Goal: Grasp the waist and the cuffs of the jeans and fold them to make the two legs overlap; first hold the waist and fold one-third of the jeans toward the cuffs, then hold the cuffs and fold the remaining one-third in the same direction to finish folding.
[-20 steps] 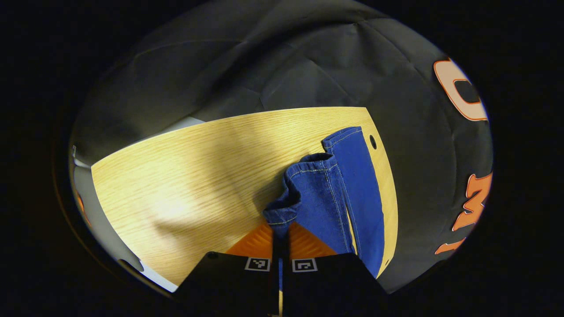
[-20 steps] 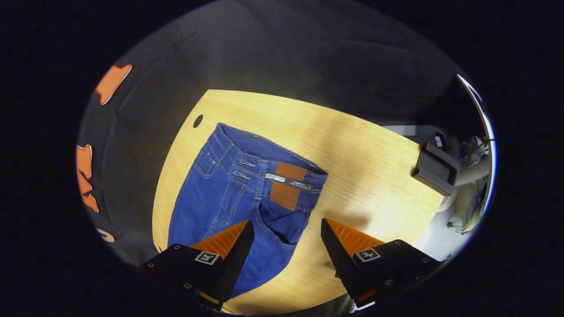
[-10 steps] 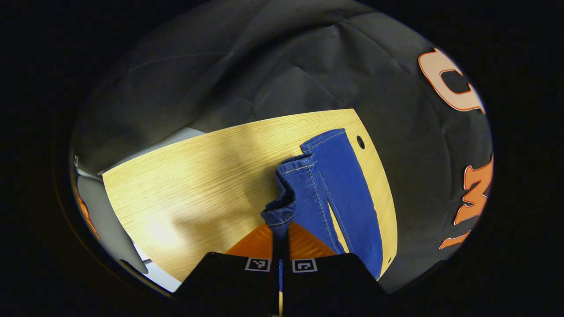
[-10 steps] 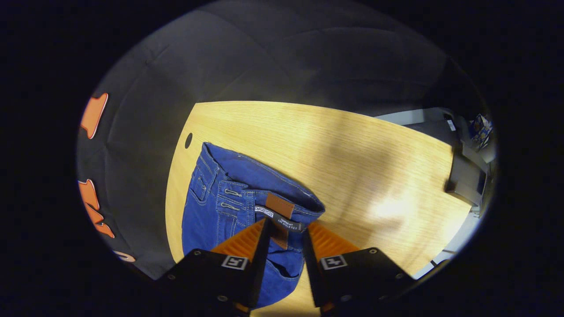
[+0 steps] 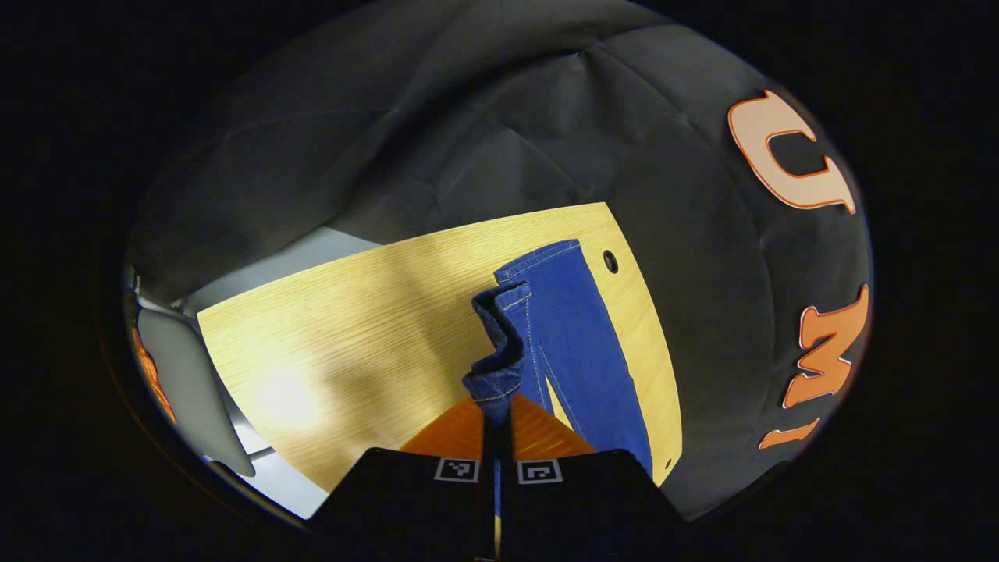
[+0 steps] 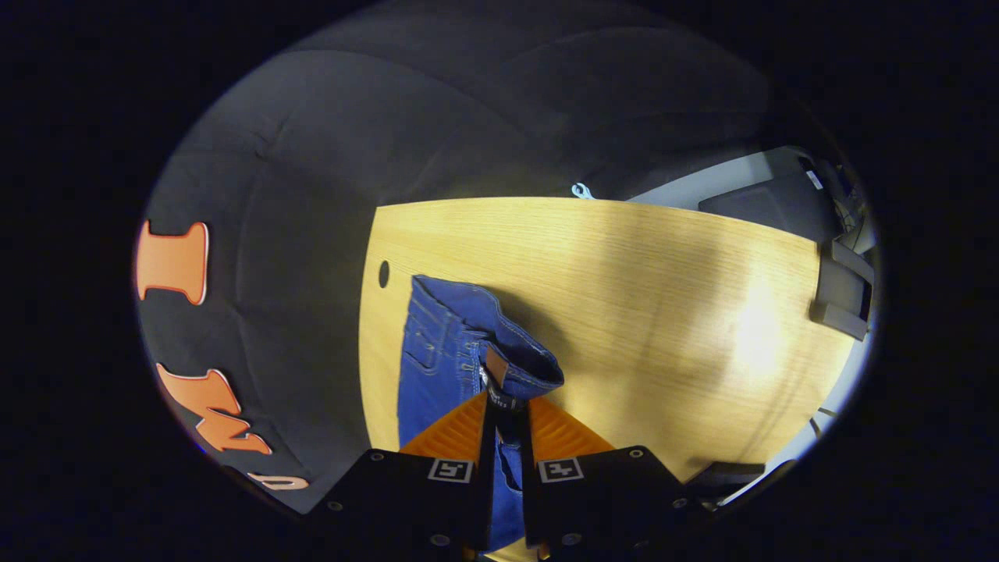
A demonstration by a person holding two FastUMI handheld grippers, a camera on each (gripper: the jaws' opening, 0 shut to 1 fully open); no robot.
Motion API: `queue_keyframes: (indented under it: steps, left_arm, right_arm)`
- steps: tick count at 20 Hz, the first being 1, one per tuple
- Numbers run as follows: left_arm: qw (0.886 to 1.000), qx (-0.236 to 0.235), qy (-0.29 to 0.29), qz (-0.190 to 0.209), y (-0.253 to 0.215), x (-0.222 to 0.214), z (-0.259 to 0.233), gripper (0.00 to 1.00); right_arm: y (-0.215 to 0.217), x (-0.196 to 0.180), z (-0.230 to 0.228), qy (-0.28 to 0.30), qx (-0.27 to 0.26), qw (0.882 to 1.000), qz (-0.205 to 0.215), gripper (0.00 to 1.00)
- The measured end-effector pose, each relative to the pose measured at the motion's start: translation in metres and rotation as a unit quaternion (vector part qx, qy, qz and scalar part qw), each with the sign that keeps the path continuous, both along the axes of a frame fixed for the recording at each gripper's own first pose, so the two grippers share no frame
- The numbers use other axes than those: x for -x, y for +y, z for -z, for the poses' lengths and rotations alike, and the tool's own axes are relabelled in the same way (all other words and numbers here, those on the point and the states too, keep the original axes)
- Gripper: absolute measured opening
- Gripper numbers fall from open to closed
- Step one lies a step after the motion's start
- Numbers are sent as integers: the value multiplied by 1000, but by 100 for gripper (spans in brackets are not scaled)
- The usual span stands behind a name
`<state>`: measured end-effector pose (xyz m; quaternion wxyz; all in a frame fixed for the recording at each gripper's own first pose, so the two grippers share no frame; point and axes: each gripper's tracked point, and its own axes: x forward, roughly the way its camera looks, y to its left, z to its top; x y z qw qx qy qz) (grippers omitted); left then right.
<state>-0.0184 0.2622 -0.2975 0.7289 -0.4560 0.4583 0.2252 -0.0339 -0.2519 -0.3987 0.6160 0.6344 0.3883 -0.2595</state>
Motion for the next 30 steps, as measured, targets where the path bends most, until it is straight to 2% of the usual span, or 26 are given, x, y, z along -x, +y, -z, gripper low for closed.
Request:
queue_keyframes:
  steps: [2, 3, 4, 8, 13, 16, 18, 21, 23, 24, 25, 26, 27, 28, 29, 30]
  left_arm:
    - [1000, 11, 11, -2, 2, -14, -9, 3]
    - [1000, 13, 21, 2, 3, -20, -10, 4]
    - [999, 18, 30, 7, 4, -31, -11, 4]
    - [998, 28, 45, 26, 8, -77, -16, 4]
    - [993, 61, 98, -17, 23, -140, 8, 4]
    - [987, 73, 142, -33, 26, -167, 30, 3]
    - [984, 66, 166, -26, 26, -185, 45, 3]
    - [984, 59, 168, 29, 18, -218, 59, 7]
    - [986, 26, 152, 63, 17, -241, 63, 26]
    - [987, 23, 136, 86, 11, -252, 62, 39]
    - [985, 16, 127, 115, 0, -259, 57, 39]
    - [979, -2, 122, 165, -9, -261, 50, 46]
    - [969, -43, 112, 216, -7, -262, 42, 53]
    - [957, -86, 102, 258, -7, -268, 38, 60]
    - [949, -124, 73, 280, -4, -279, 32, 60]
    - [944, -146, 45, 292, -12, -290, 31, 71]
  right_arm:
    - [0, -19, -16, -6, -10, 1000, 20, 17]
    - [0, -27, -25, -9, -9, 1000, 20, 22]
    - [-1, -36, -31, -7, -4, 1000, 16, 17]
    - [-4, -78, -49, 8, -1, 1000, 22, 16]
    - [-2, -138, -31, 52, -22, 998, 41, 17]
    - [0, -165, -7, 83, -18, 996, 18, 16]
    - [7, -191, -1, 91, -19, 996, 5, 16]
    - [11, -228, 10, 80, -22, 996, -19, 16]
    - [17, -251, 13, 52, -15, 998, -28, 17]
    - [17, -259, 12, 40, -11, 999, -26, 16]
    - [17, -264, 3, 22, -16, 999, -20, 16]
    - [16, -273, -6, -5, -19, 1000, -12, 22]
    - [15, -281, -15, -30, -16, 999, -9, 25]
    - [12, -283, -21, -42, -2, 999, -12, 32]
    - [8, -280, -23, -47, 18, 998, -24, 36]
    - [5, -273, -24, -46, 43, 997, -41, 45]
